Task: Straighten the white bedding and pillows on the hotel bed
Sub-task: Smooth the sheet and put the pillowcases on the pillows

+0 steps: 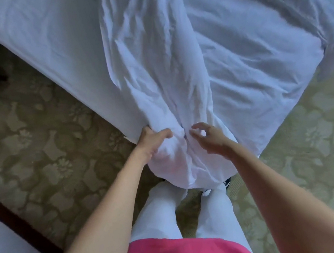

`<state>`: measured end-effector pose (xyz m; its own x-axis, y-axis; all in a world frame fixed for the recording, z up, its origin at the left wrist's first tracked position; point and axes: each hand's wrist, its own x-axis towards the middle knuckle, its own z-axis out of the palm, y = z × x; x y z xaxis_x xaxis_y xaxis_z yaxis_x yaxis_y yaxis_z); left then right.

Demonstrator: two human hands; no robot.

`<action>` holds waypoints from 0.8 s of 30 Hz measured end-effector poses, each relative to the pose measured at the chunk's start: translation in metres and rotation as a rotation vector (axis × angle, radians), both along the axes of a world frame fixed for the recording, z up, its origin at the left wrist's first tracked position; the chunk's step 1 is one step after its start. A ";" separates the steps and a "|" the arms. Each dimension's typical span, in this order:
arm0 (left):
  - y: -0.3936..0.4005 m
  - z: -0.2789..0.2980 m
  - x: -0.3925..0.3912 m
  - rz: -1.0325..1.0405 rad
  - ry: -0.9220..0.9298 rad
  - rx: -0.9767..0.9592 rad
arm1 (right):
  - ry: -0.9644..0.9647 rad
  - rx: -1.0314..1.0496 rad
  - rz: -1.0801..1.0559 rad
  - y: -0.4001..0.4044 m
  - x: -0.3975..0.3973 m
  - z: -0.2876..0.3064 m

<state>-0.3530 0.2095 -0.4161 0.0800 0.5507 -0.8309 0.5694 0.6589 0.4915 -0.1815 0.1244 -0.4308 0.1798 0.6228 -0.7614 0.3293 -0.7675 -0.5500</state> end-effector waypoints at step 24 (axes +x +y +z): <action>-0.173 0.246 0.332 -0.333 -0.021 0.691 | 0.205 0.310 -0.604 -0.086 0.285 0.224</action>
